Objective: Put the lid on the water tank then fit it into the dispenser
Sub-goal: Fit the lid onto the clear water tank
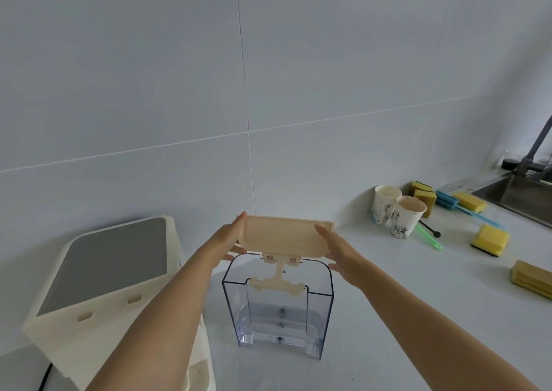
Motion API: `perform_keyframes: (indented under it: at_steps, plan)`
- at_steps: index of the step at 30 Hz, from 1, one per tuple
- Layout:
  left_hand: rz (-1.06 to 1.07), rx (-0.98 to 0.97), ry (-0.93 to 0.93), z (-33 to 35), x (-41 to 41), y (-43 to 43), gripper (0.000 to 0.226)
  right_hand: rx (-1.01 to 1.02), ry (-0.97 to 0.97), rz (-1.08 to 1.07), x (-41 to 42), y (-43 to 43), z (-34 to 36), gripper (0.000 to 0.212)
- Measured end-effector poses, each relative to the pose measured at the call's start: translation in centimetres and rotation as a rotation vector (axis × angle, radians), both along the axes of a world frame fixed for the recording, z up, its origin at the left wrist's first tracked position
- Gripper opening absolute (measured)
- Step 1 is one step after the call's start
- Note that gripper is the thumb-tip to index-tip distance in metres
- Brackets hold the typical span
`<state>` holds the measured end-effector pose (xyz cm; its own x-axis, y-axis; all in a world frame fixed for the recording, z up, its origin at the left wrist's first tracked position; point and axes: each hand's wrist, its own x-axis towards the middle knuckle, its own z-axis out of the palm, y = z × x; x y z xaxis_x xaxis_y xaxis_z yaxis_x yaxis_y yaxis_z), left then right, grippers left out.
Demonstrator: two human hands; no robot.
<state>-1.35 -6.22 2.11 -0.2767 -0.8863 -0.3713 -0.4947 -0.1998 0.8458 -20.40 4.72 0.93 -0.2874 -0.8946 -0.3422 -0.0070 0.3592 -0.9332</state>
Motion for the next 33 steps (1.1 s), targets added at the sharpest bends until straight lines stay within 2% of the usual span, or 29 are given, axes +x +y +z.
perform_keyframes:
  at_steps: [3,6,9,13,17,20,25,29,33]
  plan:
    - [0.000,-0.004,0.023,0.1,0.2,0.3,0.049,-0.002,0.000,-0.033,0.2,0.0,0.3,0.042]
    - [0.027,-0.019,0.058,0.1,0.8,0.5,0.053,-0.007,0.010,-0.046,0.6,0.5,0.6,0.048]
    - [0.075,-0.016,0.109,-0.3,1.5,1.0,0.058,-0.042,0.013,-0.015,1.1,1.5,1.1,0.033]
    - [0.118,-0.004,0.156,-0.9,2.3,2.2,0.056,-0.076,0.049,-0.008,1.7,2.8,1.0,0.053]
    - [0.184,0.008,0.188,-1.5,2.6,3.4,0.062,-0.068,0.083,0.005,2.2,3.8,0.0,0.063]
    - [0.186,0.002,0.217,-2.0,2.7,4.4,0.054,-0.076,0.109,0.019,2.7,4.7,-0.7,0.068]
    - [0.211,-0.009,0.239,-3.0,3.0,5.7,0.026,-0.130,0.135,0.048,3.3,6.2,-1.3,0.059]
    - [0.215,-0.014,0.202,-3.7,3.3,6.6,0.048,-0.128,0.186,0.045,3.6,6.8,-2.2,0.058]
    - [0.219,0.004,0.193,-4.1,3.4,7.5,0.048,-0.130,0.264,0.027,3.7,7.4,-3.1,0.058]
